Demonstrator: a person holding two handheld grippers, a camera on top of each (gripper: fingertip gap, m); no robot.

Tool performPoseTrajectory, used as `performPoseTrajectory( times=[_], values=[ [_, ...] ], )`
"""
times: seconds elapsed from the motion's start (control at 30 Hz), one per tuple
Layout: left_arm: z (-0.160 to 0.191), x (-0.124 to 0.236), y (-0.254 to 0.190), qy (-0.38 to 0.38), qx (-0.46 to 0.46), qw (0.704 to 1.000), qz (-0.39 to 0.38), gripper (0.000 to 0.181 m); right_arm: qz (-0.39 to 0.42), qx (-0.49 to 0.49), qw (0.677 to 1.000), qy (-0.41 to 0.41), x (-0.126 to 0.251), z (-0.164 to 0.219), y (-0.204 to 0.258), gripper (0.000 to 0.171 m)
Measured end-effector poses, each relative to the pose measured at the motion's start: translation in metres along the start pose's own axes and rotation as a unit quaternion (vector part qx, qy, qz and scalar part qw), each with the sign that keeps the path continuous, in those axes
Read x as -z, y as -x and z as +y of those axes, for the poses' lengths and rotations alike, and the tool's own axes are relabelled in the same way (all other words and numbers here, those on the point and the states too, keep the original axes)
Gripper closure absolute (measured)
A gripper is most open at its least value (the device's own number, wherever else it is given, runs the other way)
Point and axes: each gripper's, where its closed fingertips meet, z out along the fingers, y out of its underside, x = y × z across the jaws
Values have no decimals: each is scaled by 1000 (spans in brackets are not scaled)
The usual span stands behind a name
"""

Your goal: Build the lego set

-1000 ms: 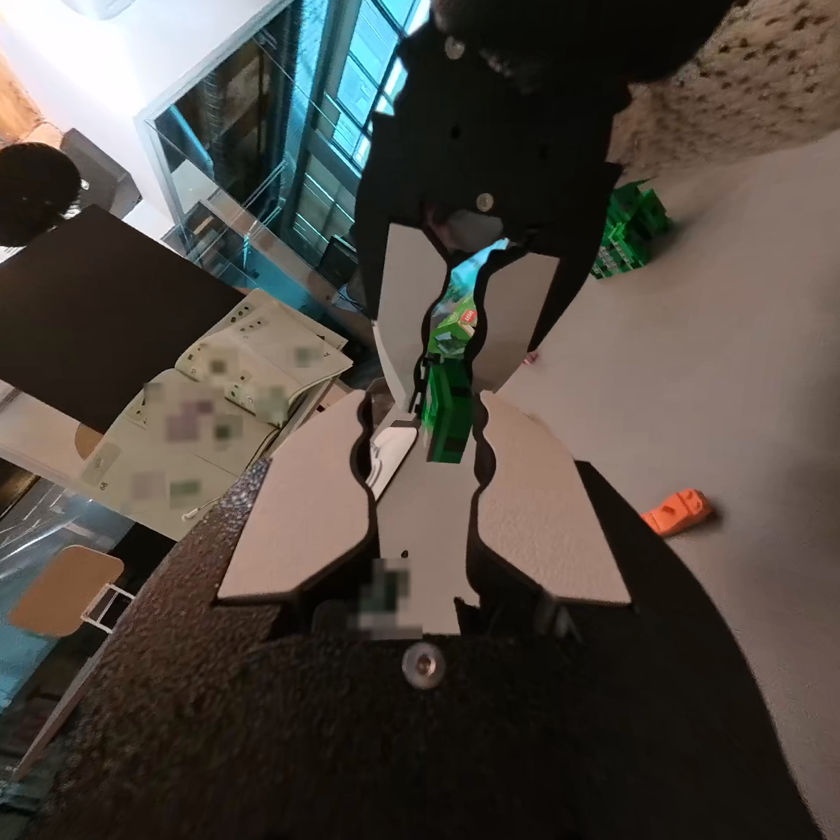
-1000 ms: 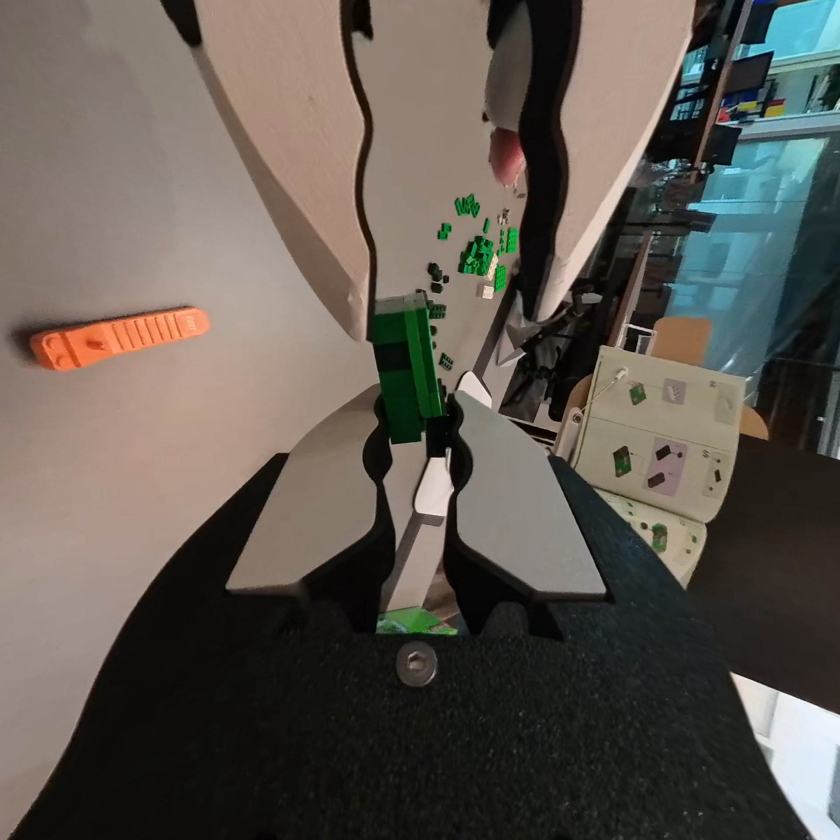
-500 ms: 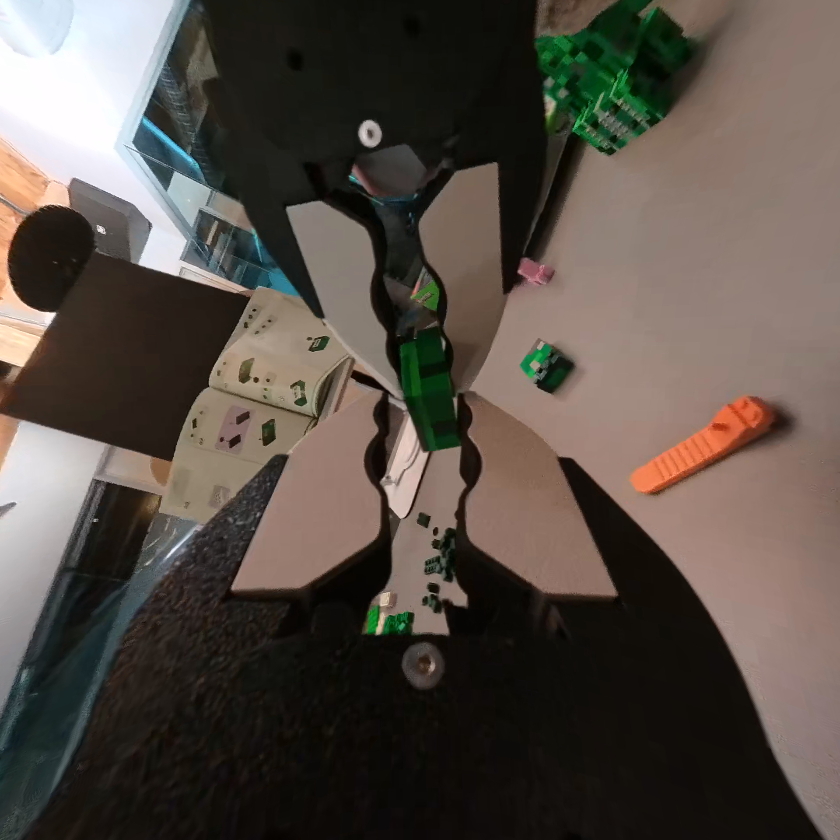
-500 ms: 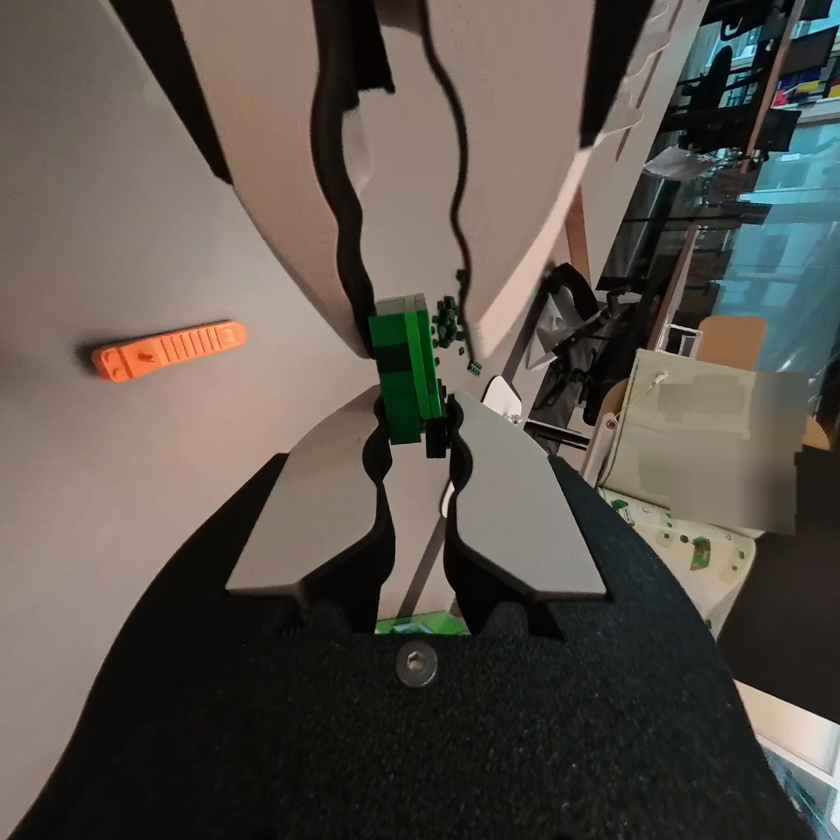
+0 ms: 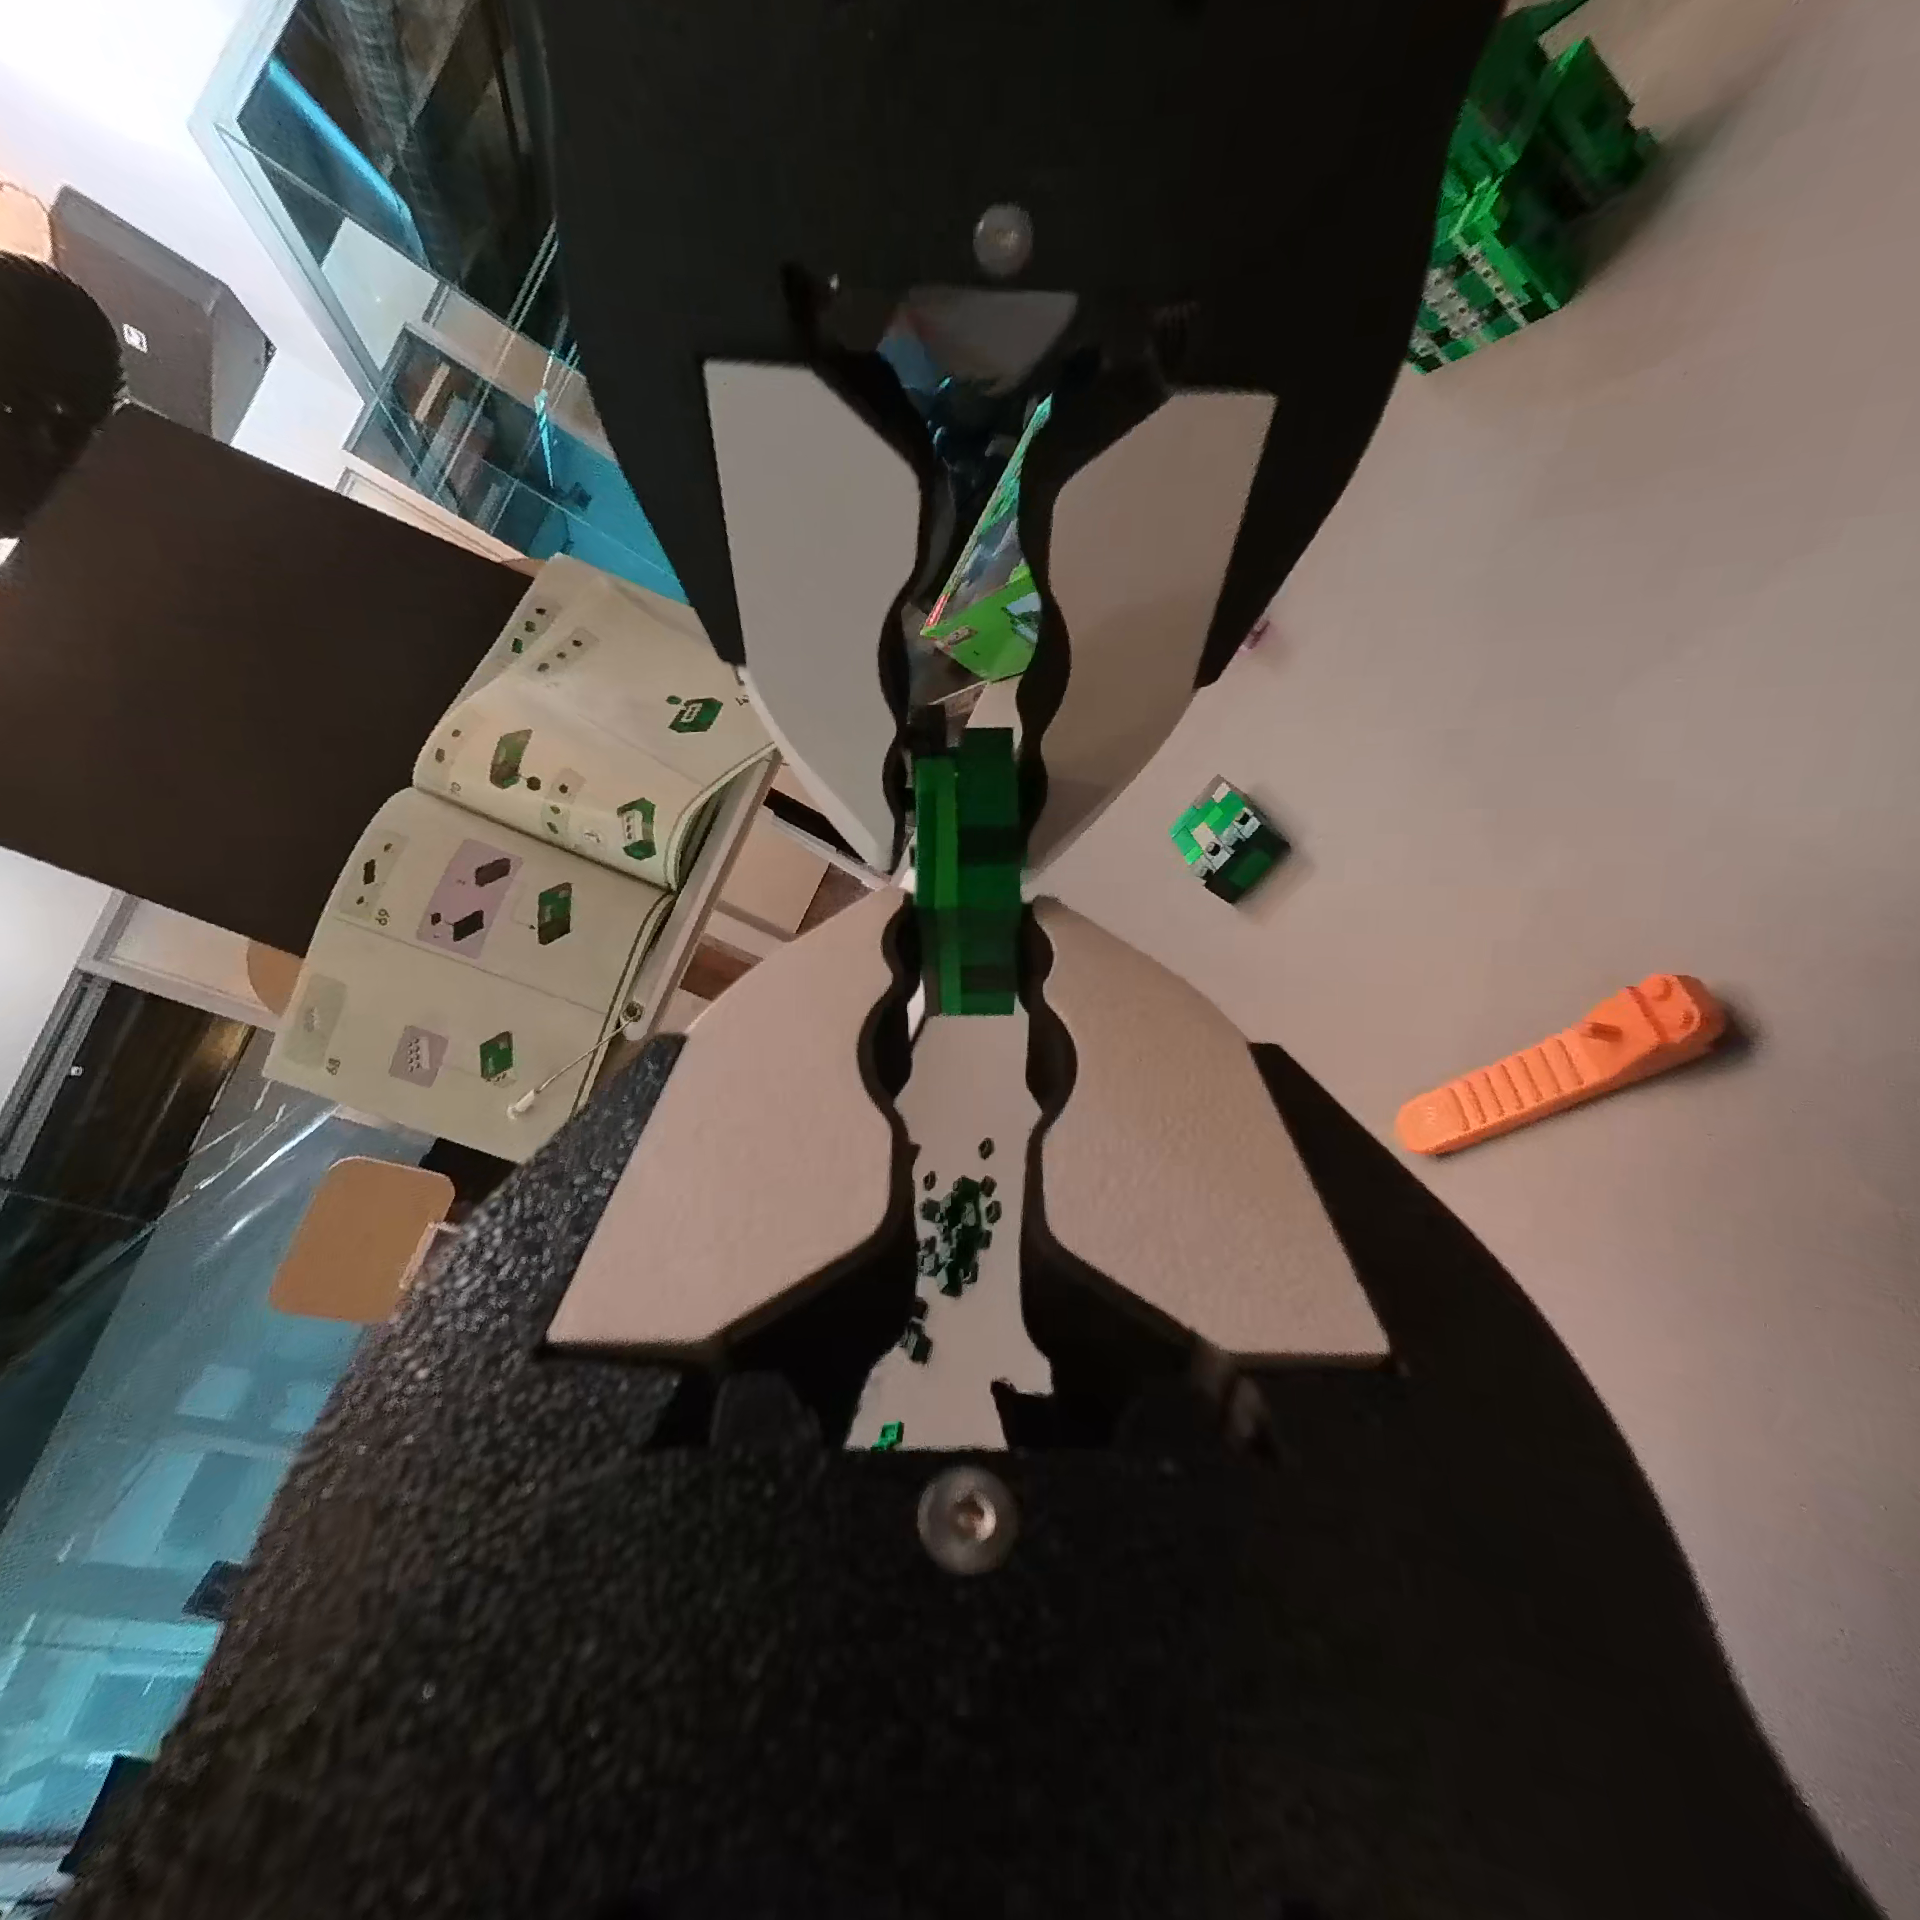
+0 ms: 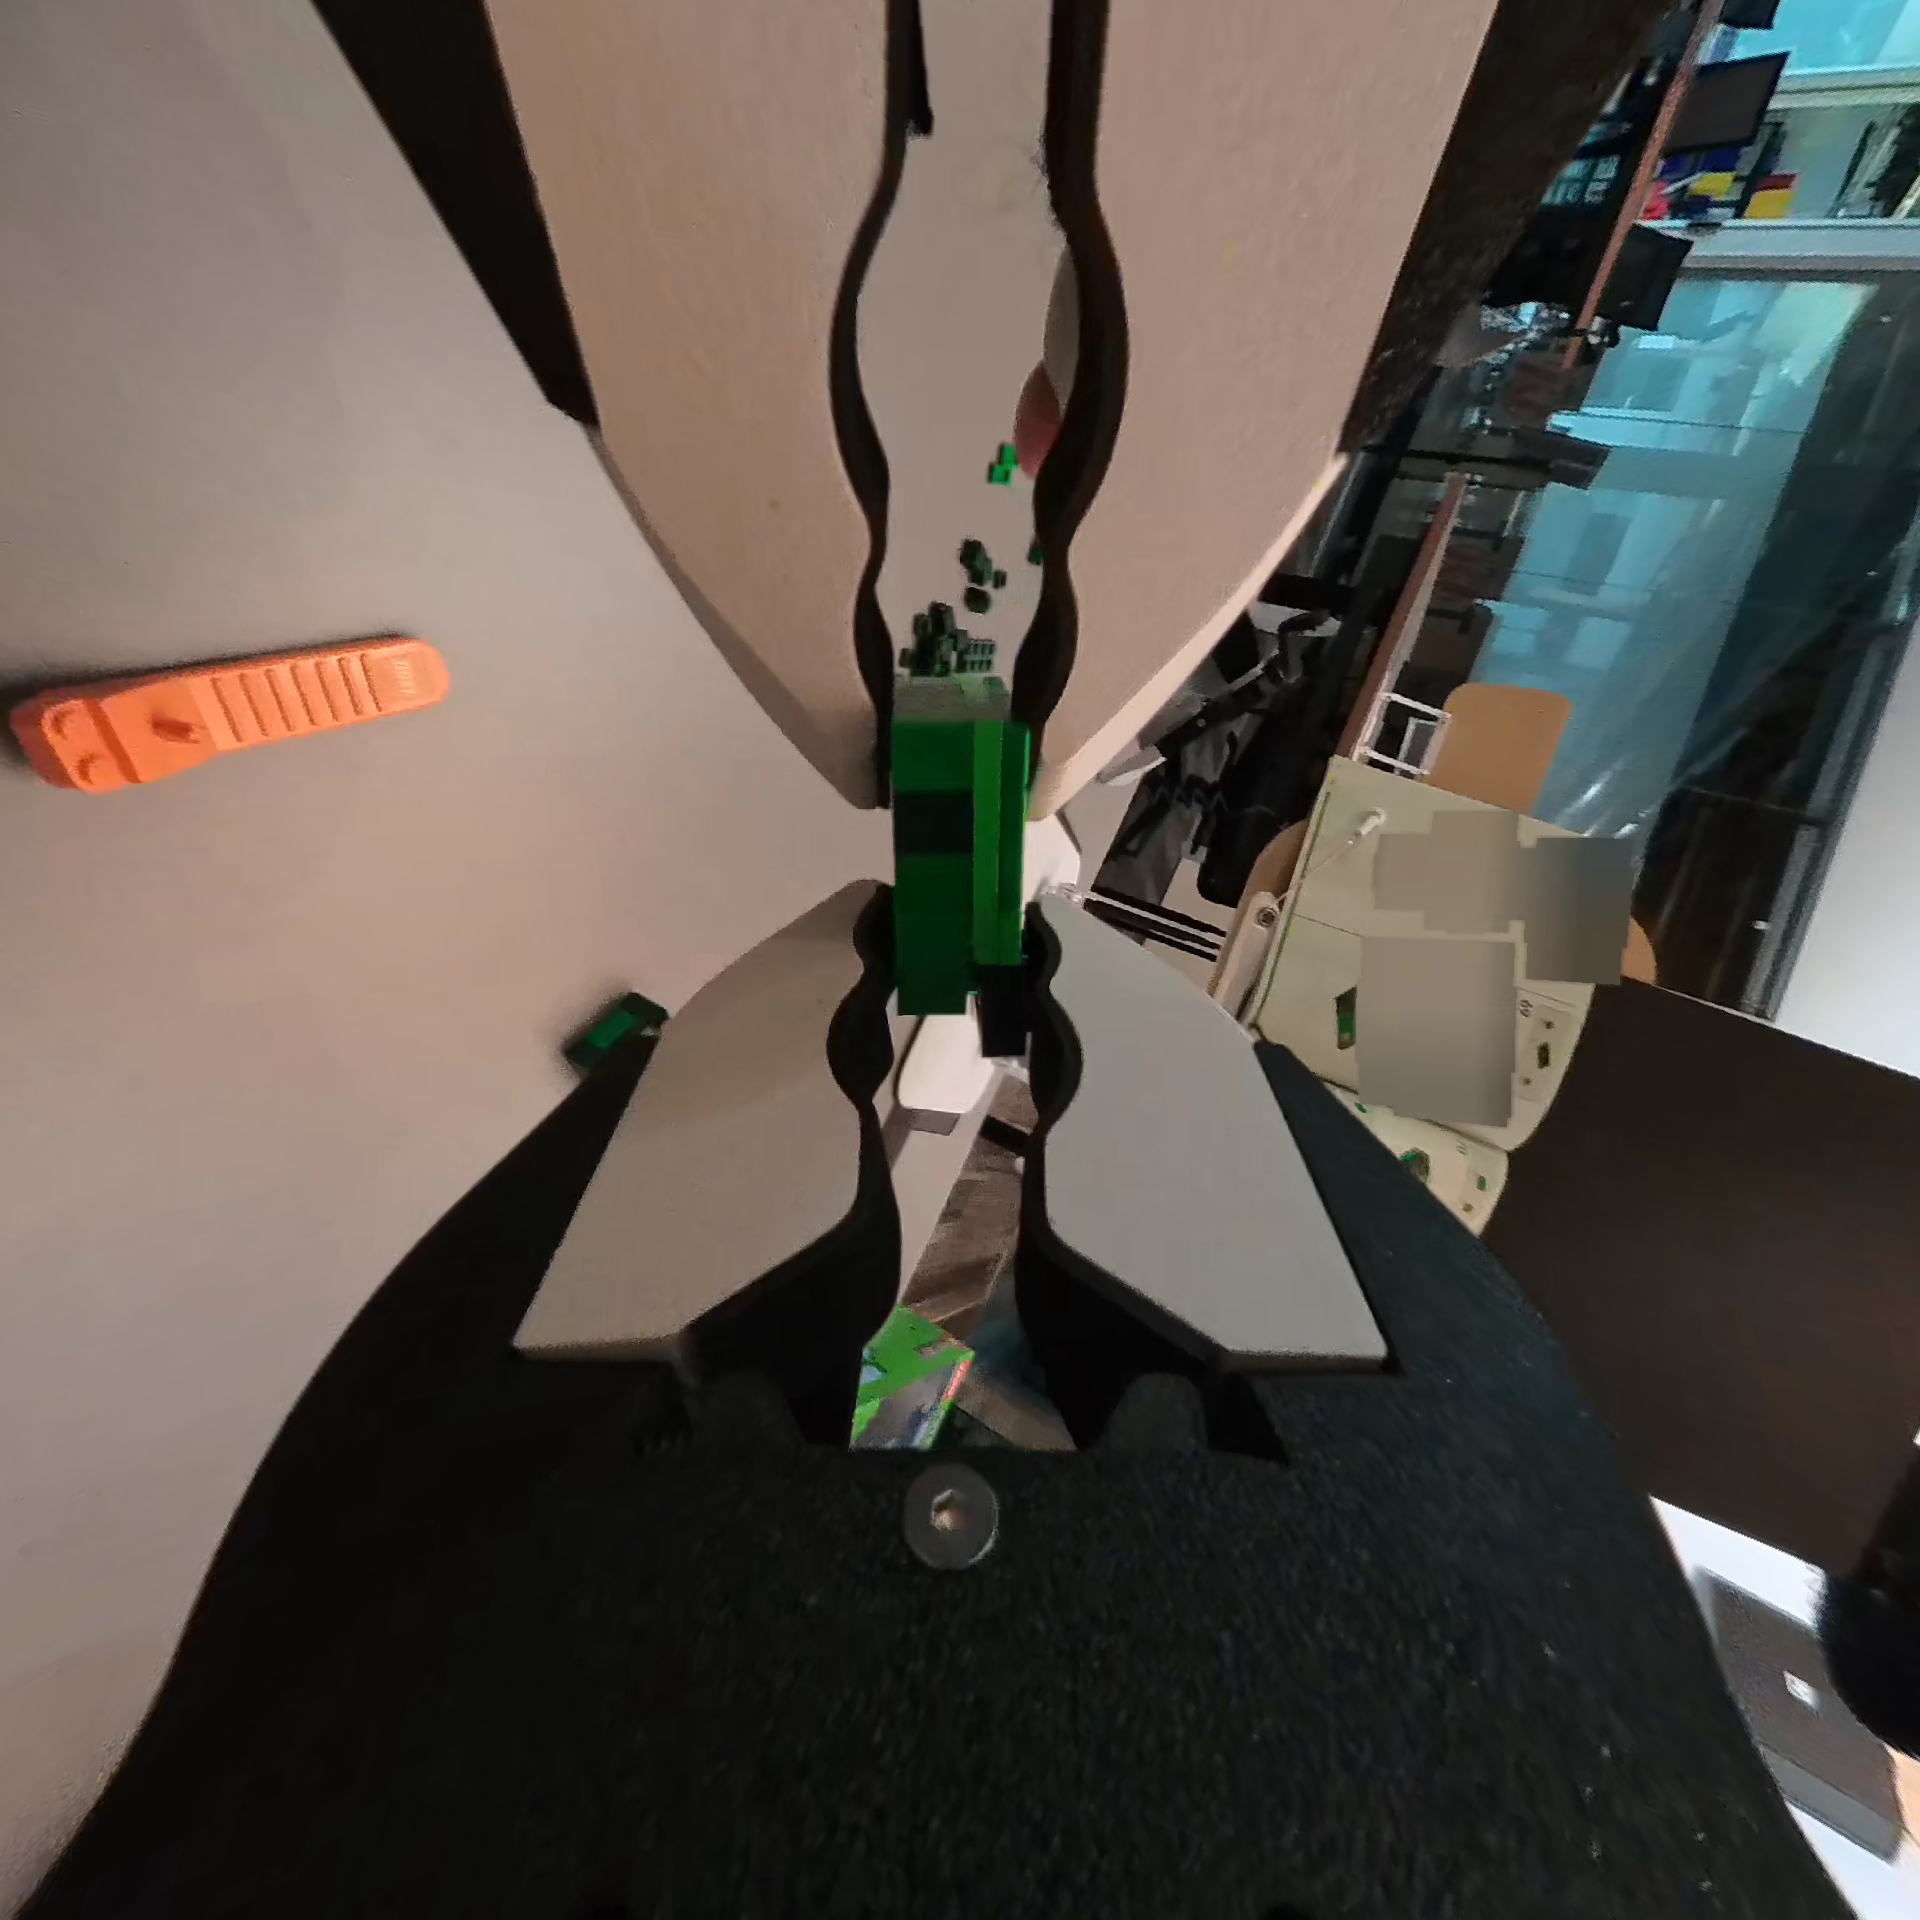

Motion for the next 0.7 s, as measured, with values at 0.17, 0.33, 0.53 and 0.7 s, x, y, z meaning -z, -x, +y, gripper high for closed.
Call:
performPoseTrajectory(
  times=[0.17, 0.33, 0.53, 0.7],
  values=[
    [0, -1, 0, 4, 3, 1000, 0, 163, 9, 2, 1000, 11, 1, 1, -1, 149],
    [1, -2, 1, 23, 4, 1000, -8, 164, 28, 14, 999, 42, -1, 4, -3, 149],
    [4, -2, 1, 30, -1, 999, -14, 163, 63, 33, 995, 63, -3, 5, -7, 149],
    [7, -4, -9, 24, 14, 1000, 11, 163, 22, 12, 999, 36, -8, 5, 6, 149]
  ],
)
